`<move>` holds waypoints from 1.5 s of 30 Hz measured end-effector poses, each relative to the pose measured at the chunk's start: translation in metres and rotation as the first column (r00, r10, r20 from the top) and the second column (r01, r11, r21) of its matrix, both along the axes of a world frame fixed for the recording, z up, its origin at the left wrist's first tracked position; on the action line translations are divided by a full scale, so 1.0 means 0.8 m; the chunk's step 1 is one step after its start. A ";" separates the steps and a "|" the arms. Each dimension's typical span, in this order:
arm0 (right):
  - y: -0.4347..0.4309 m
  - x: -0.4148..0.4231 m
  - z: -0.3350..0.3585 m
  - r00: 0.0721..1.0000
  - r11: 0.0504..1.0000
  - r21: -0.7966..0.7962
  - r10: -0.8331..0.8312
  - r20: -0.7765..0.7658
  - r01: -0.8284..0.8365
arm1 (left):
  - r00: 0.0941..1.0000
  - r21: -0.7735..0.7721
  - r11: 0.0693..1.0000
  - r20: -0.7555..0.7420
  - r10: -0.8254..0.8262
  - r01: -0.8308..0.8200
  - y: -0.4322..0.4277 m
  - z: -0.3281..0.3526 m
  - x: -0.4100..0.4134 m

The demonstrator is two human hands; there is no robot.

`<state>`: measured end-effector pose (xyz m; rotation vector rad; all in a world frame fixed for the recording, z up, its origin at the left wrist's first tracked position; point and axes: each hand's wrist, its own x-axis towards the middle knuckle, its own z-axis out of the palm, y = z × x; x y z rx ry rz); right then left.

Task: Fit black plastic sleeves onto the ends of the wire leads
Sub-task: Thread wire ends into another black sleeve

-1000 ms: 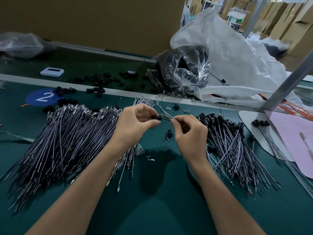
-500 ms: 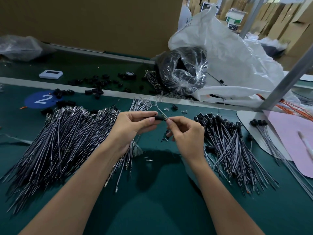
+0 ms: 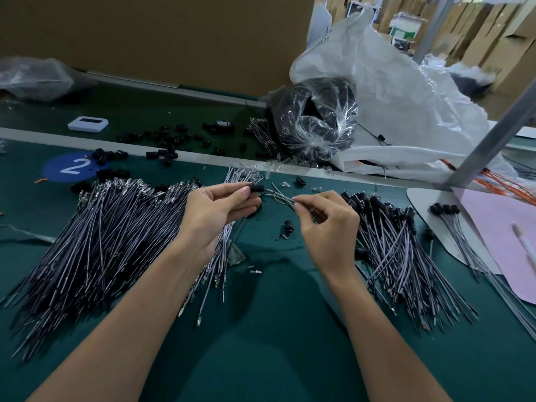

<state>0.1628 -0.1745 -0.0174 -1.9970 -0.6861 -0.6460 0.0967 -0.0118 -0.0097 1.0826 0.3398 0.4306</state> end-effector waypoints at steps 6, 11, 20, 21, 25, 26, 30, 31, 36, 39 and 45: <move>0.001 0.000 0.001 1.000 1.000 -0.001 -0.003 0.013 0.003 | 1.000 0.052 0.998 -0.009 -0.029 0.029 -0.002 -0.003 0.002; 0.003 -0.001 0.000 0.999 0.999 0.009 0.037 -0.032 -0.037 | 0.997 0.083 0.994 -0.016 -0.074 0.075 -0.004 -0.005 0.004; 0.005 -0.002 -0.003 0.993 0.995 0.010 0.097 -0.069 -0.096 | 0.986 0.157 0.974 -0.025 -0.164 0.166 -0.013 -0.006 0.004; 0.004 -0.001 -0.003 0.993 0.995 0.006 0.098 -0.072 -0.098 | 0.987 0.170 0.972 -0.029 -0.160 0.163 -0.013 -0.006 0.004; 0.006 -0.001 -0.003 0.986 0.991 0.007 0.131 -0.108 -0.131 | 0.992 0.234 0.964 -0.030 -0.126 0.130 -0.016 -0.005 0.004; 0.006 -0.001 -0.002 0.981 0.990 0.016 0.144 -0.129 -0.143 | 0.992 0.246 0.961 -0.026 -0.123 0.126 -0.016 -0.005 0.004; 0.006 -0.002 -0.001 0.961 0.980 0.051 0.199 -0.191 -0.193 | 0.989 0.288 0.947 -0.013 -0.146 0.143 -0.018 -0.004 0.001; 0.007 -0.002 -0.001 0.959 0.978 0.057 0.206 -0.197 -0.199 | 0.990 0.302 0.943 -0.015 -0.141 0.139 -0.019 -0.003 0.001; 0.002 0.003 -0.003 0.967 0.986 0.096 0.153 -0.203 -0.135 | 0.996 0.291 0.953 0.007 0.086 -0.084 -0.014 0.002 0.000; -0.005 0.010 0.000 0.952 0.978 0.193 0.132 -0.275 -0.080 | 0.961 0.197 0.941 0.036 0.275 -0.277 0.004 0.007 -0.004; -0.006 0.010 0.007 0.754 0.797 0.595 0.452 -0.476 -0.102 | 0.966 0.048 0.965 -0.005 0.257 -0.257 0.012 0.005 -0.004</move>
